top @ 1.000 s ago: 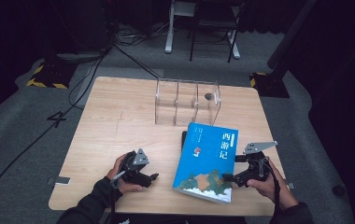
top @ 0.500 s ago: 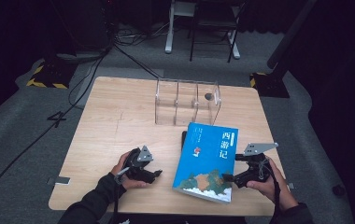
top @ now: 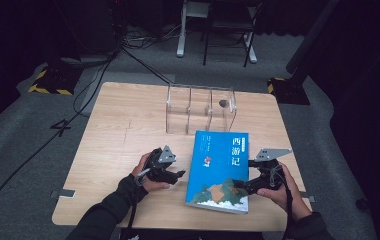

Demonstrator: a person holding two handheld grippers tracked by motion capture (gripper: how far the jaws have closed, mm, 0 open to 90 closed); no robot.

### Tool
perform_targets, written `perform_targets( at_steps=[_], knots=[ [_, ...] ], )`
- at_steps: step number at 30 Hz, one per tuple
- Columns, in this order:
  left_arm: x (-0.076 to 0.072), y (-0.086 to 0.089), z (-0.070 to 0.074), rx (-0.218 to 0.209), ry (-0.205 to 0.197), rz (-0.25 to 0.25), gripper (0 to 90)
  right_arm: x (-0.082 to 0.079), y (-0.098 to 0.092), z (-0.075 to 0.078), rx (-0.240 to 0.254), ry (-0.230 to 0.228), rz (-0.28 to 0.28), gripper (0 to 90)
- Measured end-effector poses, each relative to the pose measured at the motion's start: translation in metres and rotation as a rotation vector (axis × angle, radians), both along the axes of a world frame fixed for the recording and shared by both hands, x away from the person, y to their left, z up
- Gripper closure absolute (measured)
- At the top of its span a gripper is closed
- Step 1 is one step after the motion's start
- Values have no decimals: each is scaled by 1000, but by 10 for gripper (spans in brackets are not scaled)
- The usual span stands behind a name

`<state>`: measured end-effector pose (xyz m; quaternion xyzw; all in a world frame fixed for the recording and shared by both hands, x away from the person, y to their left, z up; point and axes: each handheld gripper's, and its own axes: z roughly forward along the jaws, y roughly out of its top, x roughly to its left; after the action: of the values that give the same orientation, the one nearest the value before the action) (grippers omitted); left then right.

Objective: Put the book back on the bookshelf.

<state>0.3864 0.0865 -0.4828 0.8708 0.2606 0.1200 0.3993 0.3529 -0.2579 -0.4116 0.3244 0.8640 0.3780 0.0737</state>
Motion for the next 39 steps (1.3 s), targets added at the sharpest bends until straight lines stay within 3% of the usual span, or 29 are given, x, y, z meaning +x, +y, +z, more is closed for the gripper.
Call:
perform_targets(
  at_steps=[4, 7, 8, 9, 11, 13, 16, 18, 20, 23, 24, 25, 26, 27, 29, 30, 32, 34, 37, 39],
  knots=[
    [6, -6, 2, -21, -2, 2, 335, 8, 0, -2, 23, 74, -24, 54],
    [7, -8, 2, -14, -10, -1, 332, 5, -3, -1, 26, 80, -26, 106],
    [8, -9, 2, -16, -11, 4, 331, -1, -6, 2, 19, 102, -6, 152],
    [8, -9, 2, -16, -11, 4, 331, -1, -6, 2, 19, 102, -6, 152],
    [10, -10, 3, -20, -12, 8, 331, -8, -8, 1, 13, 154, 39, 141],
    [11, -12, 4, -31, -9, 14, 332, -9, -8, 1, 15, 149, 40, 141],
    [15, -16, 6, -60, 0, 8, 346, -11, -7, 2, 5, 122, 48, 140],
    [18, -20, 6, -46, -5, -3, 373, -13, -5, 4, -15, 97, 53, 141],
    [21, -25, 4, -47, 22, -14, 412, -13, -4, 6, -32, 73, 70, 144],
    [24, -28, 4, -49, 24, -21, 483, -13, -4, 9, -46, 21, 80, 155],
    [25, -28, 4, -52, 28, -28, 492, -12, -4, 10, -51, -34, 53, 204],
    [26, -28, 3, -58, 30, -23, 496, -9, -5, 11, -31, -56, 47, 289],
    [26, -28, 3, -58, 30, -23, 497, -7, -6, 13, 6, -68, 47, 294],
    [28, -28, 3, -62, 30, -22, 503, -2, -7, 13, 40, -59, 64, 355],
    [29, -28, 4, -56, 25, -12, 503, 5, -6, 13, 48, -30, 71, 381],
    [29, -28, 4, -54, 25, -10, 497, 9, -6, 15, 38, -23, 61, 373],
    [29, -28, 4, -51, 21, -11, 480, 10, -9, 20, -12, -17, -22, 268],
    [29, -25, 4, -64, 27, -7, 474, 8, -14, 18, -13, 59, -5, 239],
    [28, -26, 4, -64, 27, -6, 469, 6, -13, 14, -42, 86, 13, 233],
    [27, -27, 5, -54, 16, -4, 481, 7, -11, 9, -20, 155, 52, 190]
  ],
)
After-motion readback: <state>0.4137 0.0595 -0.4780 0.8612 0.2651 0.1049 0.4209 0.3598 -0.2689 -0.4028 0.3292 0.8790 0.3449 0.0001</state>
